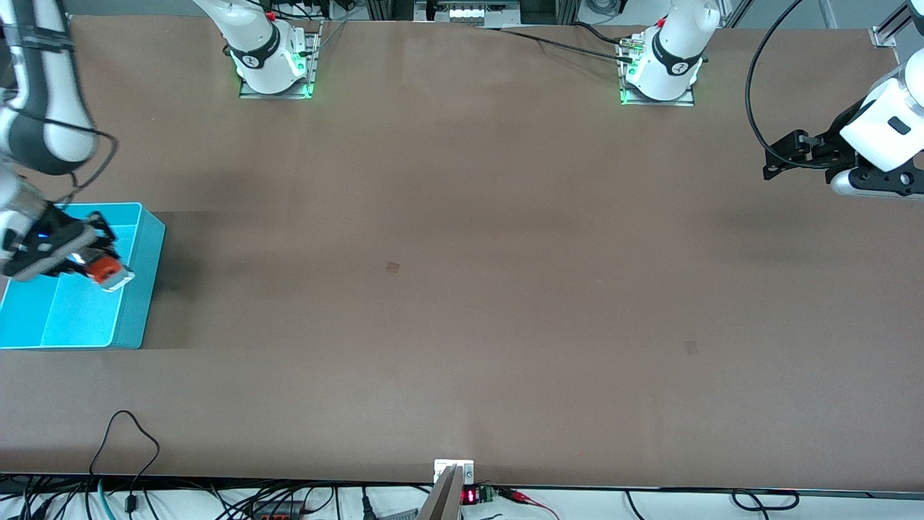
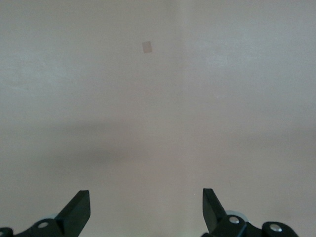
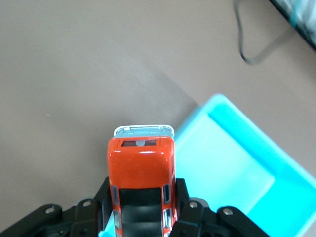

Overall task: Wind up bus and store in blue box
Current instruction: 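Lift the bus with the right gripper over the blue box, then lower the bus into the blue box and open the right gripper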

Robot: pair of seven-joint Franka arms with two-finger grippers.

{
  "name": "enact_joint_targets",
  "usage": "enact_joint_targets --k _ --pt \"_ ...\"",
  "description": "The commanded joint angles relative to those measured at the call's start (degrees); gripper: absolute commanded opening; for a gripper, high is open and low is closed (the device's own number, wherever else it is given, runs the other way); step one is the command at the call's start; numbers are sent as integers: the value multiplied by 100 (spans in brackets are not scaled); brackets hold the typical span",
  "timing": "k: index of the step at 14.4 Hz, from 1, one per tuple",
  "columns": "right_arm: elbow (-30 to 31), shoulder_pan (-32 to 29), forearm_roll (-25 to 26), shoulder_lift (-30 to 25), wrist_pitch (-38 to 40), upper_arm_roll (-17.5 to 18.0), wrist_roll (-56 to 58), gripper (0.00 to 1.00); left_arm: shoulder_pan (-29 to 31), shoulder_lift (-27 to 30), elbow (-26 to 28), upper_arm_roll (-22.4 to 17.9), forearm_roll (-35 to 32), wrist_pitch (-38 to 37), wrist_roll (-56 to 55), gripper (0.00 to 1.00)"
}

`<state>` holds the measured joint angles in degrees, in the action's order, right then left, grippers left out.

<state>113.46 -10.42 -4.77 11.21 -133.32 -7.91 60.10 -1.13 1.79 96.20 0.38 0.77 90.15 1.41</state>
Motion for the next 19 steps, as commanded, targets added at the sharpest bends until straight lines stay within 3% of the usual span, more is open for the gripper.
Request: enact_joint_targets --k 1,4,9,16,18,19 --pt "-87 -100 -348 266 -27 -351 -156 0 78 -74 -180 76 -16 -129 113 100" --pt "-148 -276 -569 618 -212 -693 -586 0 78 -74 -171 76 -16 -129 113 100" --pt "-421 -487 -1298 1365 -203 -756 -850 0 78 -65 -171 76 -16 -165 113 100" --pt "-413 -663 -1342 1858 -212 -765 -1282 3 78 -74 -171 76 -16 -165 113 100" --pt "-421 -707 -1307 1937 -221 -765 -1238 33 78 -74 -171 76 -16 -165 113 100" --pt "-421 -716 -1307 1937 -221 -756 -1229 44 78 -65 -171 76 -16 -165 113 100"
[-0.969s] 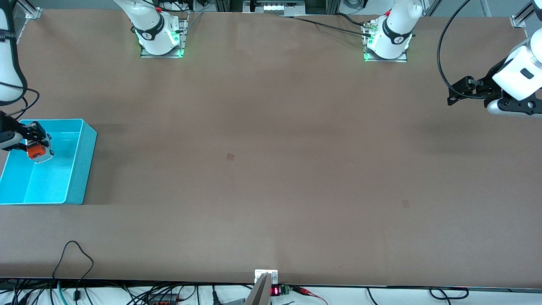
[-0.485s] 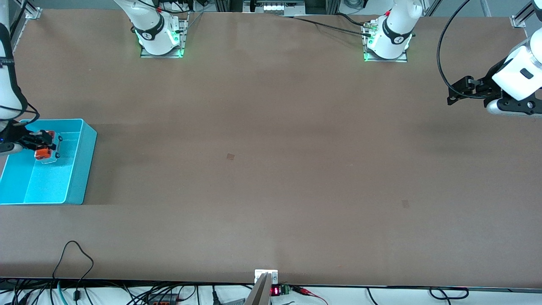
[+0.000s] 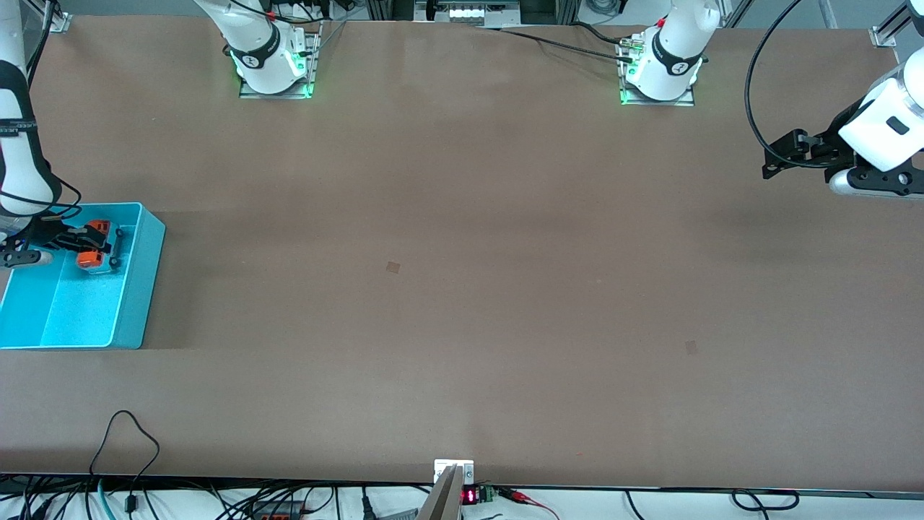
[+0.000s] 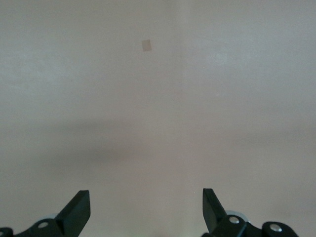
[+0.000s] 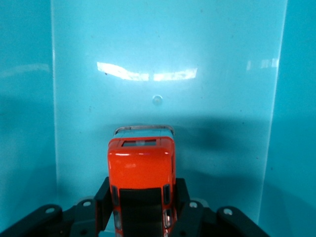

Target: Wind up bus and store in blue box

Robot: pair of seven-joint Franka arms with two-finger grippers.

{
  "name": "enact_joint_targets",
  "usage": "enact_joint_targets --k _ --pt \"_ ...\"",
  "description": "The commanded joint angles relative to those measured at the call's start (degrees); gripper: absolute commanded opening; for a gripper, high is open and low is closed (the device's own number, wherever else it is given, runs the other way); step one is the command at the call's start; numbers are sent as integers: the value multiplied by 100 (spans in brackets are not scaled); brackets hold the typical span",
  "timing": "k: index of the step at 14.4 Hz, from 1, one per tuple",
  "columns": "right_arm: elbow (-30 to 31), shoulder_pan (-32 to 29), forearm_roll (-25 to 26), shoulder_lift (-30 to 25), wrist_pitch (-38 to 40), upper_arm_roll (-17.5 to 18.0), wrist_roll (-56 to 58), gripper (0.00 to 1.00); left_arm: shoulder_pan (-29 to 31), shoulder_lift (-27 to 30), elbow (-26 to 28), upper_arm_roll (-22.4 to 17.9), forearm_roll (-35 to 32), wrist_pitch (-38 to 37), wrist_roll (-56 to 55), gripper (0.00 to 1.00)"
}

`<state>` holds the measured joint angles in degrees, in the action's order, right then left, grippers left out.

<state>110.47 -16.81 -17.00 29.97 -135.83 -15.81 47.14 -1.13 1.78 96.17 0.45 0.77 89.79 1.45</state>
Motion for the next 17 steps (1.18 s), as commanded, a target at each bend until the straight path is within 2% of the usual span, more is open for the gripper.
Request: enact_joint_targets --k 1,2,3,4,8,14,17 --pt "-122 -77 -76 53 30 25 67 52 77 -72 -168 70 -7 -129 110 100" --pt "-122 -68 -67 62 30 34 67 60 77 -64 -168 70 -16 -129 110 100" --pt "-122 -68 -76 62 30 25 67 82 77 -63 -168 70 -16 -129 110 100" --pt "-122 -68 -93 53 30 25 67 100 77 -72 -168 70 -7 -129 110 100" --pt "-192 -42 -76 -78 39 34 146 100 77 -72 -168 70 -16 -137 110 100" --pt "-324 37 267 -991 258 201 137 100 77 -63 -168 70 -7 -146 110 100" --pt "-560 64 546 -1475 1020 490 76 100 77 -63 -168 70 -7 -146 110 100"
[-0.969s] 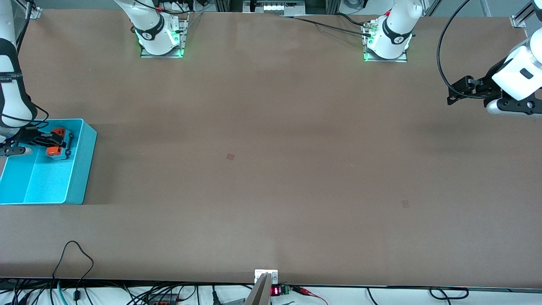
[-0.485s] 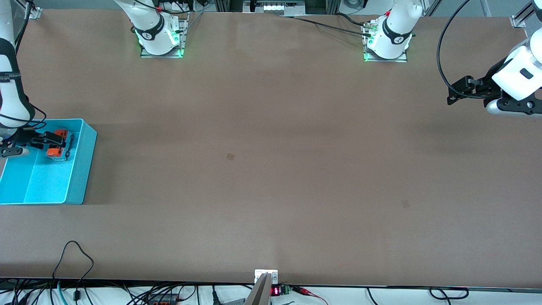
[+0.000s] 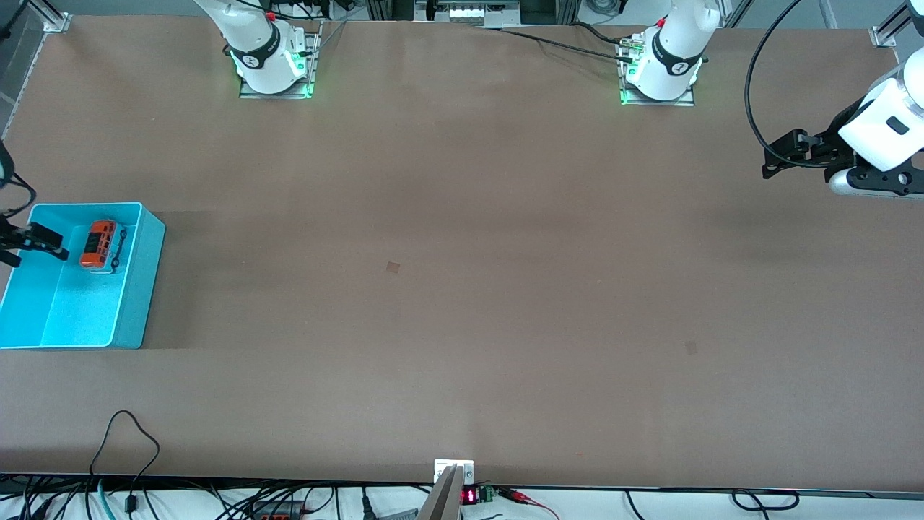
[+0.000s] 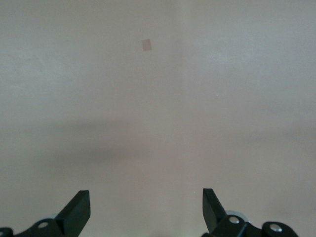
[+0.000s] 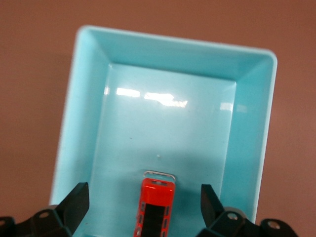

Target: Wind up bus and store in blue box

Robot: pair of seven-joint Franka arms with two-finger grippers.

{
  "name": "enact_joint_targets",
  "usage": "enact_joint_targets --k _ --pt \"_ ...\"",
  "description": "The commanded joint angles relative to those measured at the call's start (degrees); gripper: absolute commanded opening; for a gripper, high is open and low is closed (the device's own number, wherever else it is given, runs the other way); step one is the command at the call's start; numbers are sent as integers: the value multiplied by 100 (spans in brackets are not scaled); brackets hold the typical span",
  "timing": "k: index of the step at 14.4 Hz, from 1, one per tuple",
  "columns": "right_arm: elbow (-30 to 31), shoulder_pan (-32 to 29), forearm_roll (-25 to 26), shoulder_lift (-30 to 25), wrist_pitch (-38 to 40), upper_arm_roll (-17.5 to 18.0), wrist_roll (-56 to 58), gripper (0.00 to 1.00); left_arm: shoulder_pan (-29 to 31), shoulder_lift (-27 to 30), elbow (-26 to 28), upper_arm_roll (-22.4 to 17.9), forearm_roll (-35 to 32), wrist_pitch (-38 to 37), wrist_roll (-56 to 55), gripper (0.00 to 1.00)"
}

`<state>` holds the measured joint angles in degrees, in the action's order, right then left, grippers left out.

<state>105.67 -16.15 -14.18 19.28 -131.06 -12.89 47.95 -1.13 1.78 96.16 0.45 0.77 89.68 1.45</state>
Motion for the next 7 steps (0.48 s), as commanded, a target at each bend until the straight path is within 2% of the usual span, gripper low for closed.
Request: enact_joint_targets --k 1,5,7 --pt "-213 15 424 -564 859 313 -31 100 77 -63 -168 69 -7 -135 110 100" --pt "-495 331 504 -1170 1670 463 -268 100 77 -63 -168 69 -7 -135 110 100" --pt "-740 533 766 -1338 2186 481 -879 100 77 -63 -168 69 -7 -135 110 100"
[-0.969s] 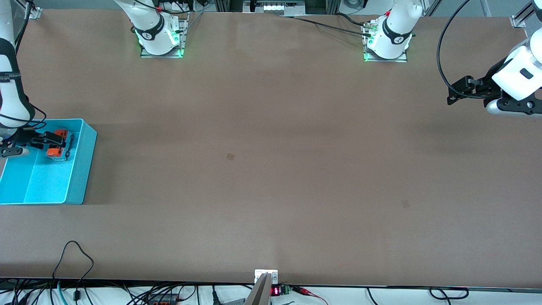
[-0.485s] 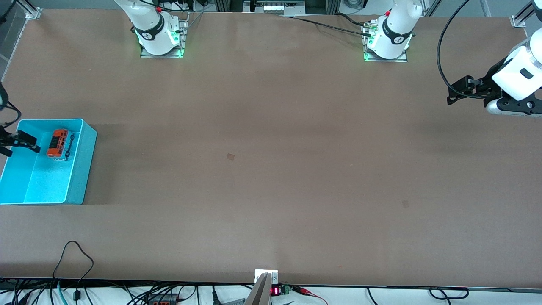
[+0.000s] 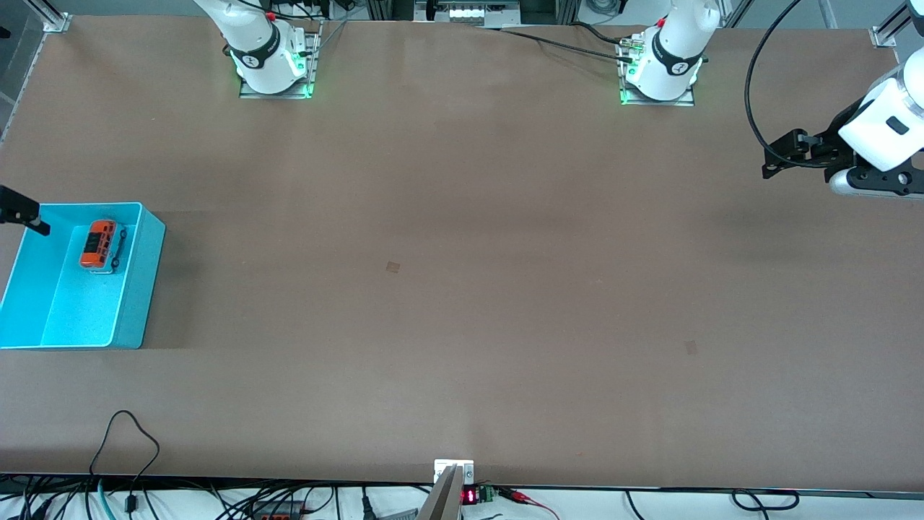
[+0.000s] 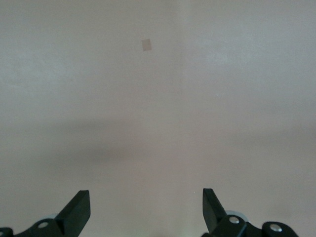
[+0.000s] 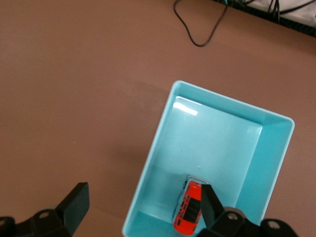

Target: Wind up bus and store in blue box

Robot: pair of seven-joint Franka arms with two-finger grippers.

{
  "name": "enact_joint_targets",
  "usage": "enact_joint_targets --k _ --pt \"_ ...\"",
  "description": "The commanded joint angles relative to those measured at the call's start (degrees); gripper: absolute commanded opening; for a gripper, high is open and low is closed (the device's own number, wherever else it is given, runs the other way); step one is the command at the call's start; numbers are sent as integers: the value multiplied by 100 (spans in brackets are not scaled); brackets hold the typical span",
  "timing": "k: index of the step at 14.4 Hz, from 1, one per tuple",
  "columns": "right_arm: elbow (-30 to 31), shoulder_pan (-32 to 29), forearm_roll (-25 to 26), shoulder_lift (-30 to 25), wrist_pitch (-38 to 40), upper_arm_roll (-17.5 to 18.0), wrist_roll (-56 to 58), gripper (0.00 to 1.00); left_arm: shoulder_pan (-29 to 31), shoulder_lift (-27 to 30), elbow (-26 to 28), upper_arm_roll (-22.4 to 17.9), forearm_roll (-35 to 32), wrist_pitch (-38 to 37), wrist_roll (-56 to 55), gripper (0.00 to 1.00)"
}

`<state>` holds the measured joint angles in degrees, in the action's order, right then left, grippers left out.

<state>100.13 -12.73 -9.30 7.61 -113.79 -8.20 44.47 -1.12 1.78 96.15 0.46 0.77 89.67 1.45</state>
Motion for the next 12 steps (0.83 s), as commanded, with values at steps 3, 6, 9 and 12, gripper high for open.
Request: enact_joint_targets --k 3,6,9,12 --pt "-538 315 700 -321 1173 352 -1509 100 77 -64 -167 69 -7 -134 110 100" --pt "-600 700 999 -627 1744 547 -2614 100 77 -64 -167 69 -7 -178 110 100" --pt "-609 973 930 -787 2141 565 -3417 100 77 -64 -167 69 -7 -187 110 100" --pt "-661 1079 1009 -796 2256 705 -3542 100 77 -64 -167 69 -7 -187 110 100"
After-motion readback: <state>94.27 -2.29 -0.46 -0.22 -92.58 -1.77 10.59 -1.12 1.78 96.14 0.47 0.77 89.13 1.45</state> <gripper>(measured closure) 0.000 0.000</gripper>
